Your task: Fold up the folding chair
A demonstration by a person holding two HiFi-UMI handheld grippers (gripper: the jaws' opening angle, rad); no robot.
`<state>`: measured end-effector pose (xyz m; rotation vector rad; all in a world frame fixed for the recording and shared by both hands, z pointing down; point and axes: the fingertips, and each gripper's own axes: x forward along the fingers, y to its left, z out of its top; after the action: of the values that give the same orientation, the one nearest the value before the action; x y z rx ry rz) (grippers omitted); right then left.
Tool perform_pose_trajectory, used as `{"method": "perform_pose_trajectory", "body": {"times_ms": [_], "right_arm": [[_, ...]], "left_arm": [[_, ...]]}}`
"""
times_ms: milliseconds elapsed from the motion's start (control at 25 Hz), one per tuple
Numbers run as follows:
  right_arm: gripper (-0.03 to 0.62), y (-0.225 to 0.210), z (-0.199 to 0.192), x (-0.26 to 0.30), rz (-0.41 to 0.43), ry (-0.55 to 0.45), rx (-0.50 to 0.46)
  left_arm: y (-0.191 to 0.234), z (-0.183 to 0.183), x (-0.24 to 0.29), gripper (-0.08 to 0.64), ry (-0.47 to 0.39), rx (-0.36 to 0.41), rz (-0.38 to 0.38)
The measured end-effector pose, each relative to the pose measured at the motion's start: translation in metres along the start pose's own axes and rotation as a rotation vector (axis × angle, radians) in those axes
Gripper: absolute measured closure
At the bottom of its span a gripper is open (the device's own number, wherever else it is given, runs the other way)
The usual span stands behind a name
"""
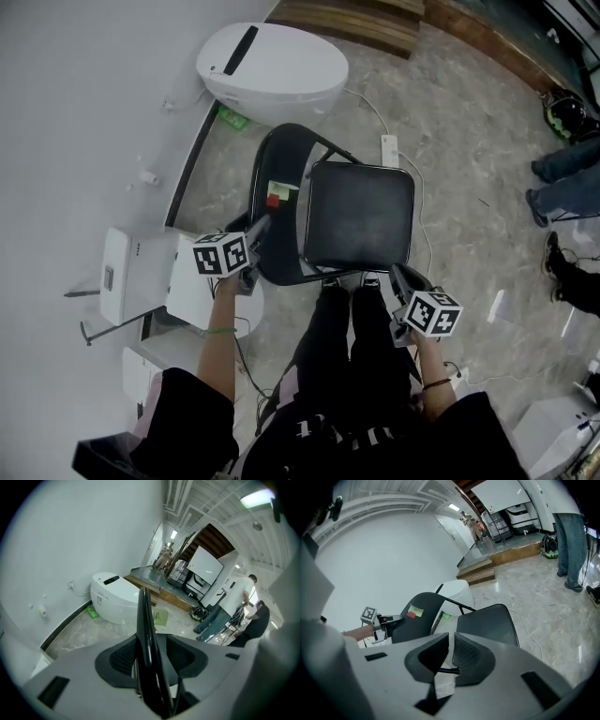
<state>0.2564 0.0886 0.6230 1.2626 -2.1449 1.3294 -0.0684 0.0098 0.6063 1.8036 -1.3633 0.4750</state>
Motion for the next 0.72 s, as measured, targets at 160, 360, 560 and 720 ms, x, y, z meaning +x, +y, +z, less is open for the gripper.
{"method": "perform_pose_trajectory", "body": {"times_ms": [160,360,560,720], "right_arm": [[0.548,-0.042,-0.002,0.016,-0.025,0.016,-0.005],[0.545,-0.099,-0.005,0.050,0.006,0.065,-0.051],[0.447,-0.171,-0.023,0.085,0.001,0.137,-0.048],[0.369,-0.223,-0.030,0.117,0.008,0.157,-0.078]], "left_arm": [[0.003,-0.006,0.013,0.369,0.049,0.089,0.076],[0.009,-0.004,0.018,0.400,0.013,0.022,0.093],[0.008,-0.007,0.019,0.403,0.050,0.036,0.102],[0.004,-0.003,0.023,0.405,0.016,0.050,0.084]]}}
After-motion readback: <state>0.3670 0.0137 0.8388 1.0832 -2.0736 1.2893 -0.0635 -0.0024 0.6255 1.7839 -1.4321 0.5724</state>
